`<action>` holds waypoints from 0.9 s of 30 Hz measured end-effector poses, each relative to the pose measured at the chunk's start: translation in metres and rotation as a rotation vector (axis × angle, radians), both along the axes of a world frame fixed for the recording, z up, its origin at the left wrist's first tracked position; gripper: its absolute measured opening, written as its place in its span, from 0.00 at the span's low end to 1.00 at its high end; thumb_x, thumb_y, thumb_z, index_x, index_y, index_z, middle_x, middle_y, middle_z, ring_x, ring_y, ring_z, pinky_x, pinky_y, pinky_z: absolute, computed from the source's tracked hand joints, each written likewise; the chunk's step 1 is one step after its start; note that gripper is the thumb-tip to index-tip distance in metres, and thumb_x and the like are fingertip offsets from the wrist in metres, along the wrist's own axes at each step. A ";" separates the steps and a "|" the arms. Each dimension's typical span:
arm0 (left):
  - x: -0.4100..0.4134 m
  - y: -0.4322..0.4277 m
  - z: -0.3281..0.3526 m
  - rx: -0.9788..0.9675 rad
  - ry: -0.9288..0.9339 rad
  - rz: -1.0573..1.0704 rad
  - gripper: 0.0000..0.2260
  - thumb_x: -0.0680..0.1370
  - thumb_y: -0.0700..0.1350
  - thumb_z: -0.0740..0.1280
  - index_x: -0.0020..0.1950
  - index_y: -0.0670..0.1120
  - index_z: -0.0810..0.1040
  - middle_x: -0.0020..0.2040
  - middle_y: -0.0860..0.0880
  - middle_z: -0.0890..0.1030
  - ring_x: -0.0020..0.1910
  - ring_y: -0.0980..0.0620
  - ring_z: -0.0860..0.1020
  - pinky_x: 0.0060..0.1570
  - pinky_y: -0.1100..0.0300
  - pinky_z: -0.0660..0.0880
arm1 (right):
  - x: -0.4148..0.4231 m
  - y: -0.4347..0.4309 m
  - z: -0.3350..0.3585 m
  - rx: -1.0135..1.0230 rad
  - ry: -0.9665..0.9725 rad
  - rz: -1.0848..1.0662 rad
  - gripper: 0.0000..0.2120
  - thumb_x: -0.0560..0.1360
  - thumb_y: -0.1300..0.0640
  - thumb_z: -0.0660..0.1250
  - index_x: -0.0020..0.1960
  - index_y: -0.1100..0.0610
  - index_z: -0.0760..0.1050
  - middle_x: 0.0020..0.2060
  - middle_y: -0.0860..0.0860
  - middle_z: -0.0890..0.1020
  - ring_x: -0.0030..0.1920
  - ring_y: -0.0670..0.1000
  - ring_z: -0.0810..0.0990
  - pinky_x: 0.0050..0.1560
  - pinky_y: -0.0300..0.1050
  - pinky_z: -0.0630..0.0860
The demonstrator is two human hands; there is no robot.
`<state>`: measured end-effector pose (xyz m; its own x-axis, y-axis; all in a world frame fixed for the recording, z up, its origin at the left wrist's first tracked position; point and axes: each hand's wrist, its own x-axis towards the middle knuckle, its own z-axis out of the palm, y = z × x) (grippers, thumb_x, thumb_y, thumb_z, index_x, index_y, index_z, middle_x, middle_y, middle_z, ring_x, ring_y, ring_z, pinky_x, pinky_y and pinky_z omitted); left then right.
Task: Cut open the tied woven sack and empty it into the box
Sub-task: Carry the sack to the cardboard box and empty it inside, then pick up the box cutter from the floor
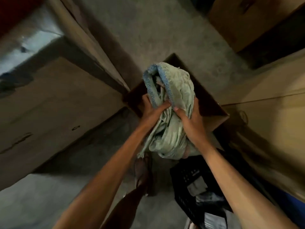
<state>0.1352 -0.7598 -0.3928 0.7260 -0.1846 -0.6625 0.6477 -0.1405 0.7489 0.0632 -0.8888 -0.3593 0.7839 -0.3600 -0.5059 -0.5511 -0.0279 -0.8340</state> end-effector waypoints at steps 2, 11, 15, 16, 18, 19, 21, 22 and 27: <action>0.007 -0.003 -0.035 0.037 0.014 -0.064 0.39 0.63 0.61 0.75 0.67 0.53 0.60 0.64 0.50 0.75 0.62 0.51 0.77 0.66 0.45 0.75 | 0.006 -0.006 -0.036 -0.019 0.036 0.016 0.32 0.79 0.47 0.68 0.79 0.44 0.58 0.70 0.44 0.74 0.69 0.44 0.74 0.67 0.44 0.73; 0.046 -0.021 -0.141 0.254 0.084 -0.355 0.44 0.74 0.62 0.71 0.78 0.45 0.51 0.70 0.48 0.71 0.69 0.47 0.73 0.65 0.53 0.70 | 0.023 -0.027 -0.146 -0.037 0.210 0.033 0.31 0.80 0.46 0.66 0.79 0.48 0.57 0.69 0.47 0.73 0.68 0.50 0.73 0.69 0.47 0.70; 0.056 -0.033 -0.167 0.341 0.067 -0.442 0.48 0.73 0.65 0.69 0.81 0.46 0.47 0.77 0.46 0.66 0.74 0.44 0.68 0.72 0.48 0.67 | 0.032 -0.034 -0.180 -0.087 0.296 0.056 0.38 0.75 0.35 0.62 0.79 0.48 0.54 0.74 0.53 0.71 0.72 0.57 0.71 0.73 0.55 0.67; 0.058 -0.038 -0.172 0.358 0.061 -0.459 0.48 0.73 0.65 0.69 0.81 0.46 0.45 0.78 0.46 0.64 0.75 0.44 0.67 0.73 0.49 0.66 | 0.033 -0.037 -0.189 -0.108 0.329 0.056 0.42 0.72 0.30 0.60 0.79 0.46 0.53 0.74 0.54 0.70 0.73 0.59 0.70 0.73 0.58 0.67; 0.062 -0.046 -0.181 0.433 0.061 -0.525 0.51 0.73 0.68 0.67 0.81 0.44 0.41 0.80 0.45 0.59 0.78 0.44 0.62 0.75 0.49 0.62 | 0.035 -0.042 -0.203 -0.149 0.406 0.073 0.47 0.68 0.24 0.55 0.80 0.45 0.51 0.76 0.56 0.68 0.75 0.62 0.67 0.74 0.61 0.64; 0.064 -0.048 -0.185 0.486 0.062 -0.572 0.53 0.72 0.70 0.66 0.81 0.44 0.40 0.81 0.45 0.56 0.79 0.43 0.60 0.76 0.47 0.60 | 0.036 -0.044 -0.206 -0.181 0.449 0.088 0.47 0.69 0.23 0.54 0.81 0.45 0.49 0.78 0.57 0.64 0.77 0.63 0.63 0.76 0.62 0.60; 0.068 -0.049 -0.187 0.585 0.073 -0.644 0.55 0.70 0.74 0.64 0.82 0.45 0.40 0.82 0.44 0.53 0.80 0.41 0.57 0.77 0.45 0.58 | 0.034 -0.046 -0.206 -0.276 0.523 0.109 0.46 0.74 0.26 0.53 0.82 0.48 0.45 0.81 0.59 0.54 0.81 0.63 0.51 0.79 0.63 0.52; 0.069 -0.049 -0.185 0.639 0.057 -0.662 0.54 0.70 0.74 0.63 0.82 0.45 0.42 0.82 0.43 0.52 0.80 0.40 0.56 0.76 0.44 0.58 | 0.033 -0.048 -0.204 -0.310 0.539 0.111 0.45 0.76 0.27 0.53 0.83 0.50 0.44 0.82 0.60 0.51 0.82 0.62 0.48 0.79 0.63 0.50; 0.054 -0.041 -0.137 0.775 -0.216 -0.670 0.39 0.77 0.65 0.60 0.80 0.43 0.56 0.79 0.39 0.59 0.79 0.38 0.55 0.75 0.41 0.60 | 0.008 -0.046 -0.150 -0.401 0.425 0.217 0.37 0.82 0.36 0.53 0.83 0.55 0.47 0.82 0.60 0.51 0.82 0.62 0.50 0.79 0.61 0.53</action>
